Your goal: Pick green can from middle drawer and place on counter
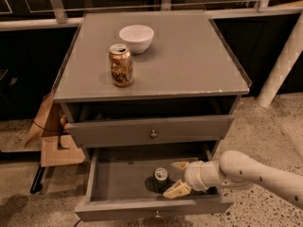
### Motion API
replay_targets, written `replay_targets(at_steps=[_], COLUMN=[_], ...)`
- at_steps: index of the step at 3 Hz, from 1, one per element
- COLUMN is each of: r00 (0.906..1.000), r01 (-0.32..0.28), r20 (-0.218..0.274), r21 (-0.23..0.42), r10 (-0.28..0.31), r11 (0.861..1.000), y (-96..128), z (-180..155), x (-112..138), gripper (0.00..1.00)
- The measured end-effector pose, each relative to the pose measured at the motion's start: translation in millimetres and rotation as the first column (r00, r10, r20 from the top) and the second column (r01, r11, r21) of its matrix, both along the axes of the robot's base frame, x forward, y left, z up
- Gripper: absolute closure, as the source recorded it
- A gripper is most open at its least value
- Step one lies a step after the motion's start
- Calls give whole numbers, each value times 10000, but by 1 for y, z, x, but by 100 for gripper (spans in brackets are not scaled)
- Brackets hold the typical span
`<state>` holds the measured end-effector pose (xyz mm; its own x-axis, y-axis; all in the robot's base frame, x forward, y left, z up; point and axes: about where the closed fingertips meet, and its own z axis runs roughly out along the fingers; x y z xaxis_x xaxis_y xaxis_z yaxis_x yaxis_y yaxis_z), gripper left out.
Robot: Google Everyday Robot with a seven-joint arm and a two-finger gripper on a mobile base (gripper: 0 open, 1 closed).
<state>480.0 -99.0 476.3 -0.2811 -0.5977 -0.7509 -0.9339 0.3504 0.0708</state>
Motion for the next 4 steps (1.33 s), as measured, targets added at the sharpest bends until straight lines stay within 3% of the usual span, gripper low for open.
replay_targets(at_steps=[2,4], r00=[9993,9998], r01=[135,-104], r20=[345,184], r21=[295,605], r10=[-145,93], r11=[9995,9981], y=[17,40], z=[-28,-53], x=[28,35], gripper=[23,22])
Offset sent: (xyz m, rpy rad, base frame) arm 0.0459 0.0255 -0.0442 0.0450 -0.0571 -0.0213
